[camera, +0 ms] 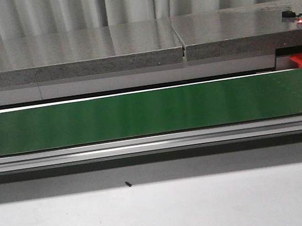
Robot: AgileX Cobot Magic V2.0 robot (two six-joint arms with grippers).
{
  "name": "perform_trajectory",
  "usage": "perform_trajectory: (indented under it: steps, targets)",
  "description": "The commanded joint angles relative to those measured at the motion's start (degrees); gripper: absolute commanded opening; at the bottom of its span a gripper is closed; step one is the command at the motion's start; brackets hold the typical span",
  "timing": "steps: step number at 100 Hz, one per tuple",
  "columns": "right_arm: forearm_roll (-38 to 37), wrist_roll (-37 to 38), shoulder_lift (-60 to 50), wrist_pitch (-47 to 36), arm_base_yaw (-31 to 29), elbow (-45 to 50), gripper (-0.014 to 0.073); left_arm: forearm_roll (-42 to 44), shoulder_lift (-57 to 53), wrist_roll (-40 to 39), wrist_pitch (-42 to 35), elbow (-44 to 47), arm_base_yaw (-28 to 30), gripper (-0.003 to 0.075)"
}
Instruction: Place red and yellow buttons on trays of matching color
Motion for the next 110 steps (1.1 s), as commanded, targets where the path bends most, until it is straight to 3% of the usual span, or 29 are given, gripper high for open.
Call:
perform_trajectory:
  steps: [1,44,78,87,110]
  targets:
    - [0.97,-0.59,-5.18,-3.04,2.58,-1.41,0.0633,-1.36,0.14,-0.06,-3.82,-1.55,-0.53,-0.0020]
    - [-0.13,-2.52,-19.92,-7.39,28.46,-1.21,0.0633,-1.36,0.14,-0.06,-3.82,-1.55,-0.53,-0.0020]
    - [-0.13,-3.28,-32.12,-7.75,40.26,5.63,0.0610,-1.36,0.14,-0.06,-3.82,-1.55,-0.53,-0.0020]
    - [-0.13,-3.41,-36.15,-8.04,40.57,8.32,0.0474,-1.36,0.14,-0.06,-3.82,-1.55,-0.53,-0.0020]
    - [-0.13,-3.41,-45.36,-8.13,40.57,13.35,-0.0032,-1.36,0.14,-0.06,-3.82,-1.55,-0.53,-0.0020]
